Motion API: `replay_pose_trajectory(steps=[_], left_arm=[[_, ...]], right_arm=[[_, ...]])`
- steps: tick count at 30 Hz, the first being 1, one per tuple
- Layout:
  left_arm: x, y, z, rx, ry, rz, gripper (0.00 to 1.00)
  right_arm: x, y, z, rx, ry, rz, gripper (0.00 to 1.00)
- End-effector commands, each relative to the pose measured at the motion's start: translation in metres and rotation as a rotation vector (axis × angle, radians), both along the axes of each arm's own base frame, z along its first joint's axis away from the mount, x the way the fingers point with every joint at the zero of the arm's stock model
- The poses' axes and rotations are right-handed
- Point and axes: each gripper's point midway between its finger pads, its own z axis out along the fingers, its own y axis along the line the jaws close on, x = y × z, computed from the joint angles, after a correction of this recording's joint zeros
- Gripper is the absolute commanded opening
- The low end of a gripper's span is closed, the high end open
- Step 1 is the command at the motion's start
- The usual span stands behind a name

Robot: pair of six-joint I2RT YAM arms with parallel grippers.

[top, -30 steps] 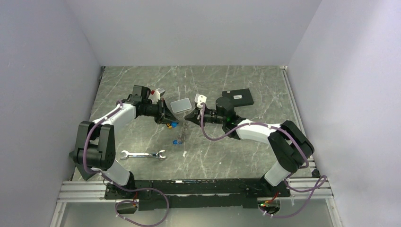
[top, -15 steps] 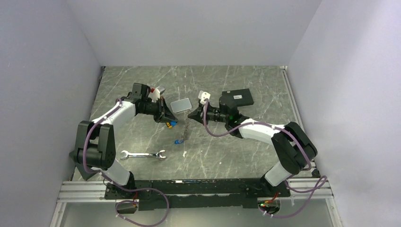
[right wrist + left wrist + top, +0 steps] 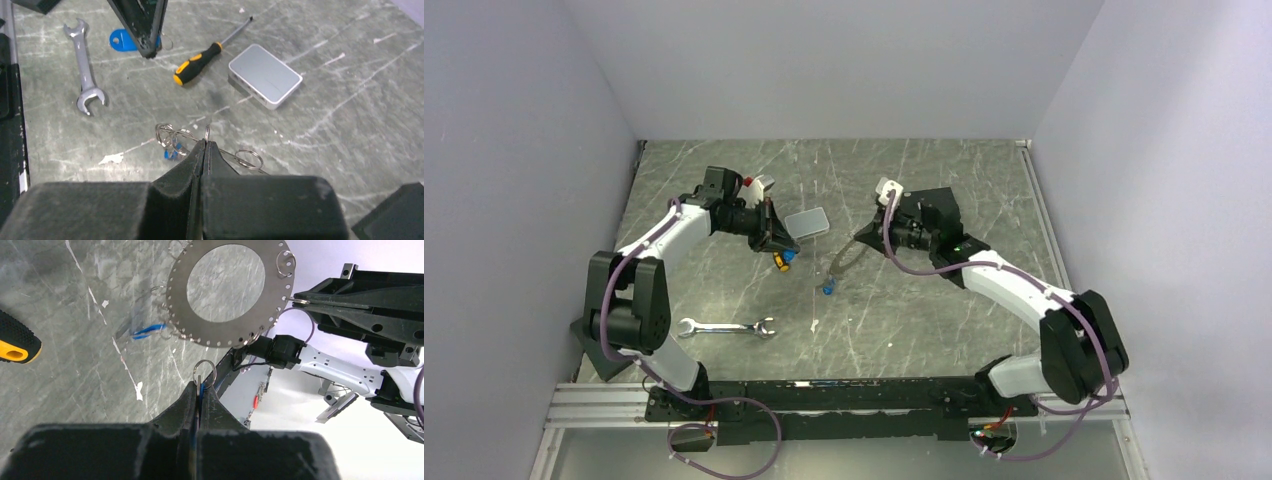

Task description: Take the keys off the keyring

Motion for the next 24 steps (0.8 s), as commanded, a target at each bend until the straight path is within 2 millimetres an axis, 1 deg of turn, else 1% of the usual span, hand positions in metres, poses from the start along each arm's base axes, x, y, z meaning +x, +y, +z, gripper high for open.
replay_pose_trajectory(steps=[1, 5, 9, 11, 12, 13, 14, 20, 22, 24], left_arm=[[0.008, 0.0, 0.009, 0.001, -0.067, -0.024, 0.0], [0.008, -0.001, 0.008, -0.007, -0.059, -0.027, 0.0], [0.008, -0.001, 0.008, -0.013, -0.054, -0.028, 0.0], [0.008, -0.001, 0.009, -0.013, -0.058, -0.028, 0.0], [0.007, -0.001, 0.009, -0.015, -0.057, -0.028, 0.0], [0.007, -0.001, 0.01, -0.015, -0.06, -0.028, 0.0], [0.006, -0.001, 0.011, -0.016, -0.063, -0.029, 0.0], [0.004, -0.001, 0.01, -0.018, -0.067, -0.031, 0.0], [0.005, -0.001, 0.009, -0.019, -0.063, -0.032, 0.0], [0.007, -0.002, 0.008, -0.023, -0.055, -0.034, 0.0]], right_arm=[[-0.013, -0.013, 0.019, -0.058, -0.024, 0.043, 0.0], [-0.033, -0.024, 0.021, -0.129, 0.01, 0.087, 0.0], [-0.05, -0.037, 0.03, -0.176, 0.026, 0.093, 0.0], [-0.057, -0.044, 0.033, -0.205, 0.031, 0.092, 0.0], [-0.064, -0.05, 0.03, -0.231, 0.052, 0.094, 0.0], [-0.068, -0.053, 0.033, -0.243, 0.038, 0.103, 0.0], [-0.078, -0.06, 0.03, -0.275, 0.055, 0.117, 0.0], [-0.104, -0.095, 0.024, -0.414, 0.054, 0.098, 0.0], [-0.11, -0.102, 0.023, -0.438, 0.059, 0.091, 0.0], [-0.108, -0.105, 0.017, -0.447, 0.07, 0.065, 0.0]])
